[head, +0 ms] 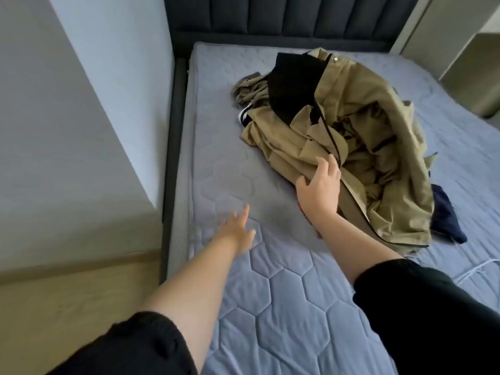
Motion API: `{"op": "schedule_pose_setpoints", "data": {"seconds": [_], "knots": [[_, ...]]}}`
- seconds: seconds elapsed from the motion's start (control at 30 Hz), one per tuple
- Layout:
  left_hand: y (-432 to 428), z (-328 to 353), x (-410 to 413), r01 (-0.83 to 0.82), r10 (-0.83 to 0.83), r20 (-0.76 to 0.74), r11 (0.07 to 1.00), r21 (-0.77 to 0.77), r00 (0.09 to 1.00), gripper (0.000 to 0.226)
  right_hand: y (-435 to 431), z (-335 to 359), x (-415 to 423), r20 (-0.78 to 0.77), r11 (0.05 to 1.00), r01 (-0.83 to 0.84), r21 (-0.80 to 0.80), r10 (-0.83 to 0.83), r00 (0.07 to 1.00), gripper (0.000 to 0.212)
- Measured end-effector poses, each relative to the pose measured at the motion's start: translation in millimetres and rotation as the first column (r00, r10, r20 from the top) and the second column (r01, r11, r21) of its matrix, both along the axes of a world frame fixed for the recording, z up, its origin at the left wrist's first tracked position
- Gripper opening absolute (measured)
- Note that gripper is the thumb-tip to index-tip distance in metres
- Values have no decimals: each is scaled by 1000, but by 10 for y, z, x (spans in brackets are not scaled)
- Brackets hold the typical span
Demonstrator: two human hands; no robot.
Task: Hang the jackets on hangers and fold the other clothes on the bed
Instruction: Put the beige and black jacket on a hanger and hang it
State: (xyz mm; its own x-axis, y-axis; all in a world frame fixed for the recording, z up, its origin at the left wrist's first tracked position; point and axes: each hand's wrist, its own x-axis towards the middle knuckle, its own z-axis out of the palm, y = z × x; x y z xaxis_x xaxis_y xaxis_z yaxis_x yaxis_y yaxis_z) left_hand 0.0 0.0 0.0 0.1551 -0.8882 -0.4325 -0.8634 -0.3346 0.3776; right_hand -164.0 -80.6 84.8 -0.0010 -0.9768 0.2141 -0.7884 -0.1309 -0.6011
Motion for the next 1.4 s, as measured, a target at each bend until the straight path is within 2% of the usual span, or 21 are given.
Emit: {"op": "schedule_pose_setpoints", "data": {"seconds": [0.07,0.17,0.23,0.33,0.43,0.47,0.57,0.7,0.77,0.83,0.87,0.9,0.93,0.97,1.03,1.1,1.17,1.23,1.3,1.4], "knots": [[23,-89,-62,19,-16,-42,997,77,999,72,-115,11,-101,3,994,103,-43,-103,995,62],[42,-260,-56,24,-20,-36,991,132,999,75,-333,-33,-210,122,974,205,94,-216,969,74],[34,-334,-25,42,-38,-30,990,134,999,76,-442,-105,-253,130,960,232,155,-252,959,78],[13,-435,48,70,-71,9,993,92,997,78,-558,-161,-261,81,964,248,100,-256,963,76],[6,-432,62,73,-74,6,994,81,997,78,-597,-174,-245,88,943,301,139,-315,945,67],[3,-432,68,78,-78,6,993,84,997,78,-581,-176,-227,39,947,281,157,-290,956,60],[1,-445,123,73,-70,-40,994,77,997,81,-444,-252,-114,-200,979,112,170,-77,977,42],[92,-410,296,-59,45,-272,997,-41,961,82,-132,-384,29,-293,956,-95,279,179,939,36],[217,-426,373,-194,148,-406,978,-74,902,80,94,-438,34,-370,924,-199,327,319,873,32],[359,-466,394,-365,247,-586,927,-90,772,75,354,-503,-2,-474,903,-302,307,420,774,23],[422,-465,380,-470,293,-702,880,-68,649,70,485,-535,-24,-497,899,-357,256,439,749,21],[470,-445,360,-571,329,-809,821,-11,487,66,601,-556,-45,-486,892,-416,180,448,750,18],[503,-403,344,-643,341,-879,764,53,334,62,691,-571,-59,-454,879,-466,100,457,764,16],[523,-348,338,-688,344,-913,719,105,221,59,757,-573,-70,-413,869,-495,6,454,790,15],[539,-205,321,-712,344,-933,682,167,110,54,808,-494,-56,-310,857,-478,-193,409,858,23],[580,-123,298,-698,318,-948,686,206,32,52,748,-322,-1,-167,864,-378,-332,341,925,39],[646,-127,252,-651,298,-954,730,205,33,53,576,-69,66,-45,896,-211,-391,210,977,54],[709,-132,205,-600,301,-951,775,198,75,52,296,227,121,6,938,-48,-343,53,999,71],[732,-132,193,-580,318,-946,783,224,64,51,17,450,109,22,969,73,-237,-70,997,86],[753,-91,214,-556,336,-940,795,244,67,53,-233,550,26,-52,987,136,-87,-141,989,97]]}}
